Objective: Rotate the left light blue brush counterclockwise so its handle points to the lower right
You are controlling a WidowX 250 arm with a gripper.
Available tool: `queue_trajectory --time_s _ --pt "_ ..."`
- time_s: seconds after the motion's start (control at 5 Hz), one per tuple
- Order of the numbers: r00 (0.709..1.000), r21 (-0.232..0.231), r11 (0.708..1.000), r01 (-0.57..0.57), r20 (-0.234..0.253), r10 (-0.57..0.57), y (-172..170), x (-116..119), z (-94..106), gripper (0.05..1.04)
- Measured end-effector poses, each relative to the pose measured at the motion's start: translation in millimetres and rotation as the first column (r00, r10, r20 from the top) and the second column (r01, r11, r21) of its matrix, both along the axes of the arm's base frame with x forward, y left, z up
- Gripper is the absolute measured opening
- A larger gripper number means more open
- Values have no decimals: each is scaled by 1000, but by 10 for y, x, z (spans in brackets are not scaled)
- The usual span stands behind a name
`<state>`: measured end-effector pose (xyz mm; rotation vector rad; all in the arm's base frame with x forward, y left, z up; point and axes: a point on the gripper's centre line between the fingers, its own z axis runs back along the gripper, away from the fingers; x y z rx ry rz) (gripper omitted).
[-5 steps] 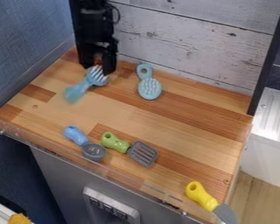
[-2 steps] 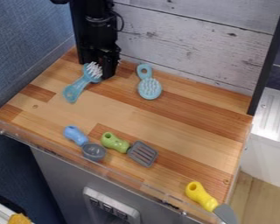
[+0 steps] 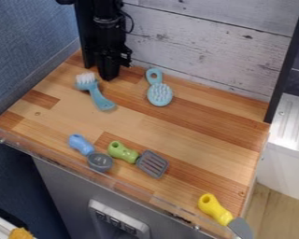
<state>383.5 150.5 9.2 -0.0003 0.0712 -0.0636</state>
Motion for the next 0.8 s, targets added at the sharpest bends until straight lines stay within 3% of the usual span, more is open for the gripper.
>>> queue_trajectory --time_s 0.2,0.6,0.8 --pt "999 3 999 -37 -10 37 -10 -3 2 64" --pt "1000 1 1000 2 -24 -2 -58 -68 -15 56" --pt "997 -25 999 21 -73 -23 -103 -115 56 56"
